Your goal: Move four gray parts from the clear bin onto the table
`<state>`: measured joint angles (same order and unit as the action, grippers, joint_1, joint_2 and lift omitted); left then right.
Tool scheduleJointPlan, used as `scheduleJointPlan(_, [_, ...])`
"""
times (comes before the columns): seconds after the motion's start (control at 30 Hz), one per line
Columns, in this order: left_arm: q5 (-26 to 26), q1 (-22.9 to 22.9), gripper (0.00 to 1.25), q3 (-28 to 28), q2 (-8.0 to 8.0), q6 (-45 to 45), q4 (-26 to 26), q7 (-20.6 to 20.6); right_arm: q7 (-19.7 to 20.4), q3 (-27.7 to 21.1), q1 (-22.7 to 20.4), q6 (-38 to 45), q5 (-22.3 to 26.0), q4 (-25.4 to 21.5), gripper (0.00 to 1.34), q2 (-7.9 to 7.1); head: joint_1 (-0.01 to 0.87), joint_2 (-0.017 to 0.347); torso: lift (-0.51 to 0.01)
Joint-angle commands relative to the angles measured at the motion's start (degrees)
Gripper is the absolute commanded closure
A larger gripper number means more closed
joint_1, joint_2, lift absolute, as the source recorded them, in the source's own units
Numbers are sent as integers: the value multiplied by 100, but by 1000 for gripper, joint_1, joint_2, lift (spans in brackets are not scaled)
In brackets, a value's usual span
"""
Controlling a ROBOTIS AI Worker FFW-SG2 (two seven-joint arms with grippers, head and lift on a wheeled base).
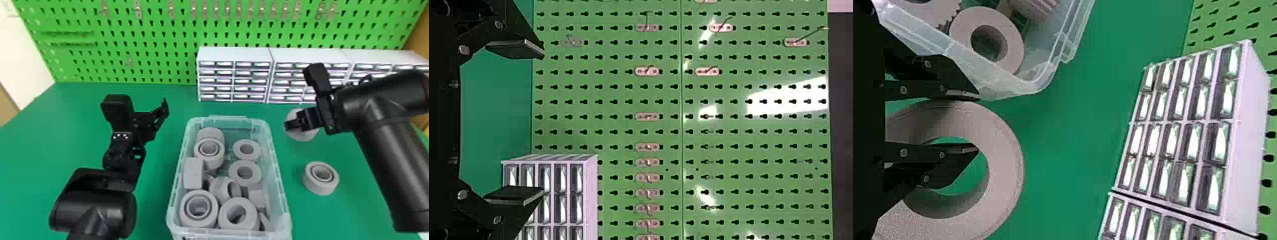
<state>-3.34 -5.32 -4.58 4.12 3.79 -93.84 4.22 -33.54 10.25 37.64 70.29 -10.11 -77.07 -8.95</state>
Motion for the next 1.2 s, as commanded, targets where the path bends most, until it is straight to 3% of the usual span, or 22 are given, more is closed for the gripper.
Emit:
scheduleJointPlan(0.0, [0,-22,291,-8,-7,-1,7,0,-3,-59,-28,-200,106,280,1044,-2,693,72,-52])
scheduleJointPlan(0.4, [-9,-31,291,-25,-7,7,-2,0,-3,-120,-64,-578,53,869,1044,7,693,72,-52])
scheduleJointPlan(1.17, [-9,-48,291,-61,-7,7,7,27,6,82,-151,-1439,247,1555,1044,-2,693,72,-52])
